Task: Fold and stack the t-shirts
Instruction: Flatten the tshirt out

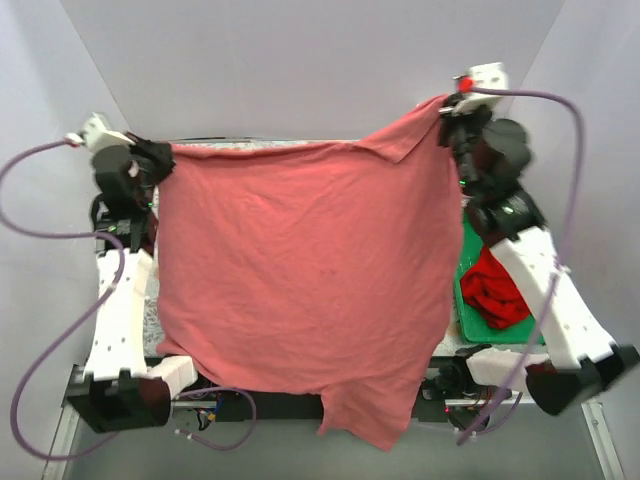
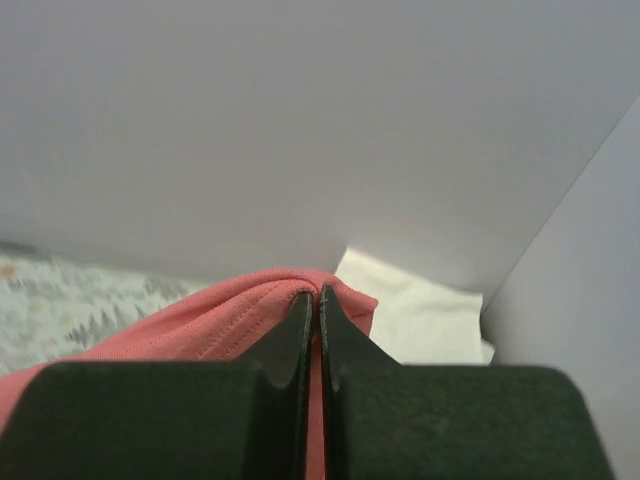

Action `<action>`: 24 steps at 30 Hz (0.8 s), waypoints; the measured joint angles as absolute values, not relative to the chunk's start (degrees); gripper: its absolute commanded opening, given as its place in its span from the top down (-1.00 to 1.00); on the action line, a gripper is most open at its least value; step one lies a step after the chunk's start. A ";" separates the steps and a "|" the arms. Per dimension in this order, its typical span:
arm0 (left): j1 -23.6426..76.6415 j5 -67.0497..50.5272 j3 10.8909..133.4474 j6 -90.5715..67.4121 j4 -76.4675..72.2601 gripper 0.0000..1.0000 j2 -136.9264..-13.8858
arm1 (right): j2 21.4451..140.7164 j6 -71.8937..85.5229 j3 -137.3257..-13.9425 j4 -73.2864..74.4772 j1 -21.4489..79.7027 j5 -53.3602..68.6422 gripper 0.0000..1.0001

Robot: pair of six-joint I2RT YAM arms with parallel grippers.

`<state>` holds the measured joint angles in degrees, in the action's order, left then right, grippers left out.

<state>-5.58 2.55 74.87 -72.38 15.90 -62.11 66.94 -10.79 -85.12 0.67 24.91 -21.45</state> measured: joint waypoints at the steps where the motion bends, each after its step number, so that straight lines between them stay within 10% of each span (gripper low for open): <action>1: -5.58 2.44 70.24 -72.53 13.76 1.00 -64.40 | 69.87 -10.31 -82.63 -0.16 24.25 -21.37 0.97; 9: -5.58 0.14 51.11 -73.17 -3.62 1.00 -89.69 | 93.67 -3.44 -74.52 -2.59 18.26 -14.68 0.97; 24: -5.91 -2.52 79.20 -72.07 -10.26 1.00 -124.18 | 124.16 0.27 -99.39 -1.72 15.07 -7.55 0.97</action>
